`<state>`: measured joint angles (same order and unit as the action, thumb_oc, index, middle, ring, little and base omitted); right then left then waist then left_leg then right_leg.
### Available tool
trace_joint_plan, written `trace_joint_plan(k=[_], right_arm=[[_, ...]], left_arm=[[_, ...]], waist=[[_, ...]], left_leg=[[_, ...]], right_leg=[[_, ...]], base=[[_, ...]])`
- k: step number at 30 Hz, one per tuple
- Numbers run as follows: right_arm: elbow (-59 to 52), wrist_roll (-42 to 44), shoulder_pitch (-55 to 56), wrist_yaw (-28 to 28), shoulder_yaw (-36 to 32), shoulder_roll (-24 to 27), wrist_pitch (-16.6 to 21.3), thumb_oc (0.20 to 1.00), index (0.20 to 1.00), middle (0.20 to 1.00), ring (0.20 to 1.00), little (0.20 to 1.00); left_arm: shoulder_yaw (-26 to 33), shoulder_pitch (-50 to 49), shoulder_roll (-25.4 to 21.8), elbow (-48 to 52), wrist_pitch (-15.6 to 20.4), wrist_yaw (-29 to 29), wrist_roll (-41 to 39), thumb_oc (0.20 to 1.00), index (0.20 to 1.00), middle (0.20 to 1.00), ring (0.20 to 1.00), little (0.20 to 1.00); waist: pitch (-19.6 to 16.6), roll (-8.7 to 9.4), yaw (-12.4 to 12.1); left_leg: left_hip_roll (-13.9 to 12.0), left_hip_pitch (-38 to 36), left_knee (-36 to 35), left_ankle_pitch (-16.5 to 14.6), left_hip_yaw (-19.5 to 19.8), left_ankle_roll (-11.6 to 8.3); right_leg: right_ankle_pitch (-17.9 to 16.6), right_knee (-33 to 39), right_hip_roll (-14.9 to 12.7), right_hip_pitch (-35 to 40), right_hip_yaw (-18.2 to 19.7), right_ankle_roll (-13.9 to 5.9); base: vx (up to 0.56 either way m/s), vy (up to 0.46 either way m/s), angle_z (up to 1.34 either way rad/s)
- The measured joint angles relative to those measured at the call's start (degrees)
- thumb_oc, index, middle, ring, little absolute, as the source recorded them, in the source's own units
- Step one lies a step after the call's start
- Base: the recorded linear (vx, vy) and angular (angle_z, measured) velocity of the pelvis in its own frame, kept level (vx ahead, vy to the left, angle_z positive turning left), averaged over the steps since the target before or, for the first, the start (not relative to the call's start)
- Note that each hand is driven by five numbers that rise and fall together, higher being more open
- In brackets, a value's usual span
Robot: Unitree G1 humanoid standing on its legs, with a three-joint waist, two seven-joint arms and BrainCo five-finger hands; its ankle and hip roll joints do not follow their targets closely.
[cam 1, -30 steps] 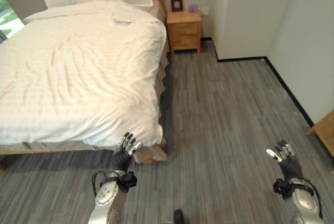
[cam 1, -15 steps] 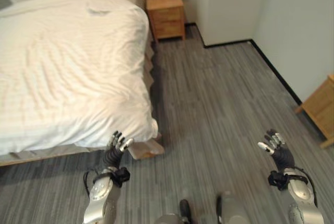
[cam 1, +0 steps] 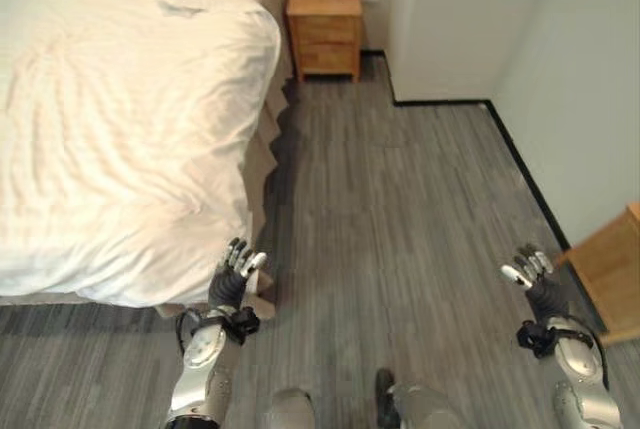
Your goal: Making the bed.
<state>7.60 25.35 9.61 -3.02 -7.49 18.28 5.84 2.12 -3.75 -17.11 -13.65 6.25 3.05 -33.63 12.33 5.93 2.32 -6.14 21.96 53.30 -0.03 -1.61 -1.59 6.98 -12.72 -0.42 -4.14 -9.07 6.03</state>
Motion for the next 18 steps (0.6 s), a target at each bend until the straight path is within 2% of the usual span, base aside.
trace_joint_plan(k=[1,2,4,5,6,7,8,9,10,12,13,14,15,16,17,18], right_arm=[[-0.3,0.4,-1.0,-0.6,0.0,-0.1,0.1,1.000,1.000,1.000,1.000,1.000],[-0.1,0.7,-1.1,-0.5,0.1,0.1,0.4,1.000,1.000,1.000,1.000,1.000],[0.4,1.6,-1.7,-0.6,0.1,0.3,0.4,1.000,1.000,1.000,1.000,1.000],[0.6,1.7,-2.7,-0.6,0.7,0.4,0.5,1.000,1.000,1.000,1.000,1.000],[2.0,1.7,-2.3,-0.6,1.6,1.6,1.1,1.000,1.000,1.000,1.000,1.000],[2.0,1.5,-3.5,-0.6,2.5,2.9,1.1,1.000,1.000,1.000,1.000,1.000],[4.0,1.5,-6.2,-0.5,3.1,4.0,0.8,1.000,1.000,1.000,1.000,1.000],[4.3,1.5,-6.3,-0.2,3.4,3.4,0.5,1.000,1.000,1.000,1.000,1.000],[3.6,1.5,-5.6,0.1,3.6,2.7,0.4,1.000,1.000,1.000,1.000,1.000],[1.9,1.5,-4.9,0.7,3.7,1.9,0.4,1.000,1.000,1.000,1.000,1.000],[1.0,1.4,-4.2,0.9,4.7,2.0,0.4,1.000,1.000,1.000,1.000,1.000],[-1.3,1.5,-2.7,1.4,7.3,0.0,0.3,1.000,1.000,1.000,1.000,1.000],[-3.0,1.5,-1.4,2.0,7.3,-0.5,0.3,1.000,1.000,1.000,1.000,1.000],[-4.5,1.3,-0.5,2.5,7.3,-0.1,0.5,1.000,1.000,1.000,1.000,1.000],[-4.3,0.6,-0.3,2.9,5.9,-0.5,0.7,1.000,1.000,1.000,1.000,1.000],[-4.2,-0.2,0.1,2.5,5.3,-0.4,0.1,1.000,1.000,1.000,1.000,1.000]], left_arm=[[-0.1,-0.4,-0.2,-0.6,-0.1,0.3,0.0,1.000,1.000,1.000,1.000,1.000],[0.0,-0.2,0.0,-0.5,0.0,0.2,0.0,1.000,1.000,1.000,1.000,1.000],[-0.1,-0.5,0.1,-0.5,0.3,-0.1,0.0,1.000,1.000,1.000,1.000,1.000],[0.1,-1.0,-0.1,-0.5,0.3,0.0,0.0,1.000,1.000,1.000,1.000,1.000],[-0.2,-1.7,0.7,-1.1,0.7,-0.3,0.0,1.000,1.000,1.000,1.000,1.000],[0.1,-1.9,0.9,-0.5,0.8,-0.3,0.0,1.000,1.000,1.000,1.000,1.000],[1.0,-1.7,1.6,-0.9,0.7,-0.6,0.0,1.000,1.000,1.000,1.000,1.000],[1.3,-2.0,1.2,-0.3,0.8,-0.6,0.0,1.000,1.000,1.000,1.000,1.000],[1.9,-3.2,1.1,0.5,0.8,-0.7,0.0,1.000,1.000,1.000,1.000,1.000],[2.8,-3.7,1.2,0.7,0.8,-0.6,0.0,1.000,1.000,1.000,1.000,1.000],[3.2,-3.8,1.0,1.3,0.8,-0.6,0.0,1.000,1.000,1.000,1.000,1.000],[4.8,-3.4,-0.1,1.8,1.0,-0.7,0.0,1.000,1.000,1.000,1.000,1.000],[4.6,-3.4,0.0,1.8,0.9,-0.7,0.0,1.000,1.000,1.000,1.000,1.000],[4.7,-3.4,0.8,1.8,0.8,-1.0,0.0,1.000,1.000,1.000,1.000,1.000],[4.0,-2.6,1.1,1.9,0.8,-0.9,0.0,1.000,1.000,1.000,1.000,1.000],[3.9,-1.8,1.6,2.4,0.8,-1.2,0.0,1.000,1.000,1.000,1.000,1.000]], waist=[[0.1,-0.02,-0.6],[0.1,0.08,-1.4],[0.0,-0.13,-1.9],[0.0,-1.24,-3.0],[-1.6,-3.05,-4.4],[-1.8,-3.72,-6.4],[-1.1,-4.75,-6.6],[-1.4,-4.37,-7.6],[-1.8,-3.21,-7.8],[-2.6,-3.86,-7.9],[-3.8,-5.30,-8.2],[-4.3,-1.02,-8.0],[-4.8,0.26,-6.8],[-4.9,-0.37,-5.1],[-4.2,-1.48,-3.0],[-4.1,-3.51,-2.7]], left_leg=[[3.1,0.2,-8.7,-0.6,-1.8,-0.83],[4.9,-0.7,-18.3,-0.6,-5.4,-0.70],[5.7,-2.1,-28.8,-0.1,-7.1,-0.06],[7.9,-1.4,-32.3,1.7,-8.0,2.41],[9.1,-3.7,-43.3,2.0,-7.5,2.97],[9.3,-3.2,-46.1,2.0,-7.7,2.79],[9.8,-2.4,-49.4,2.5,-7.4,3.47],[13.4,-0.8,-47.4,3.1,-10.0,4.70],[14.6,-1.2,-44.1,3.0,-13.0,5.52],[14.4,-4.1,-40.3,0.6,-16.5,12.11],[13.7,-8.1,-42.4,-2.3,-16.4,16.47],[15.6,-12.4,-44.7,-2.1,-15.2,16.99],[16.7,-14.1,-44.9,-2.1,-14.4,16.31],[17.4,-16.0,-44.5,-4.5,-11.9,16.93],[17.7,-19.3,-45.4,-4.8,-9.7,16.48],[16.8,-21.9,-46.4,-7.5,-7.9,16.08]], right_leg=[[1.3,2.5,0.4,3.6,0.3,-2.77],[1.8,5.9,1.3,6.8,0.8,-3.69],[0.0,7.7,2.2,8.3,0.9,-2.88],[0.2,7.1,3.2,9.8,-0.2,-3.78],[8.7,7.3,3.4,11.6,-0.2,-16.07],[10.2,8.2,4.8,12.8,-0.5,-12.84],[7.9,9.4,7.2,15.4,0.8,-5.16],[7.8,9.1,7.5,18.2,0.9,-5.21],[7.7,8.8,7.8,20.1,2.2,-5.34],[8.0,1.4,9.9,19.7,2.4,-5.68],[8.1,-7.6,11.1,17.3,1.4,-6.29],[1.5,-36.2,5.7,4.9,-2.8,-10.26],[0.1,-44.3,1.8,1.1,-3.2,-9.61],[0.7,-49.0,-1.0,-3.6,-1.2,-8.91],[1.3,-51.9,-4.2,-7.4,-0.1,-8.19],[2.2,-51.2,-6.0,-11.5,1.6,-9.28]], base=[[0.63,-0.050,0.22],[0.34,0.000,0.11],[0.52,0.037,-0.17],[1.08,0.057,-0.51],[0.65,0.022,-0.65],[0.86,0.036,-0.74],[0.68,0.103,-0.51],[0.90,0.155,-0.32],[0.87,0.194,-0.20],[0.61,0.212,-0.23],[0.77,0.355,-0.38],[0.57,0.267,-0.22],[0.55,0.258,-0.01],[0.39,0.127,0.51],[0.57,0.147,0.47],[0.57,0.047,0.40]])
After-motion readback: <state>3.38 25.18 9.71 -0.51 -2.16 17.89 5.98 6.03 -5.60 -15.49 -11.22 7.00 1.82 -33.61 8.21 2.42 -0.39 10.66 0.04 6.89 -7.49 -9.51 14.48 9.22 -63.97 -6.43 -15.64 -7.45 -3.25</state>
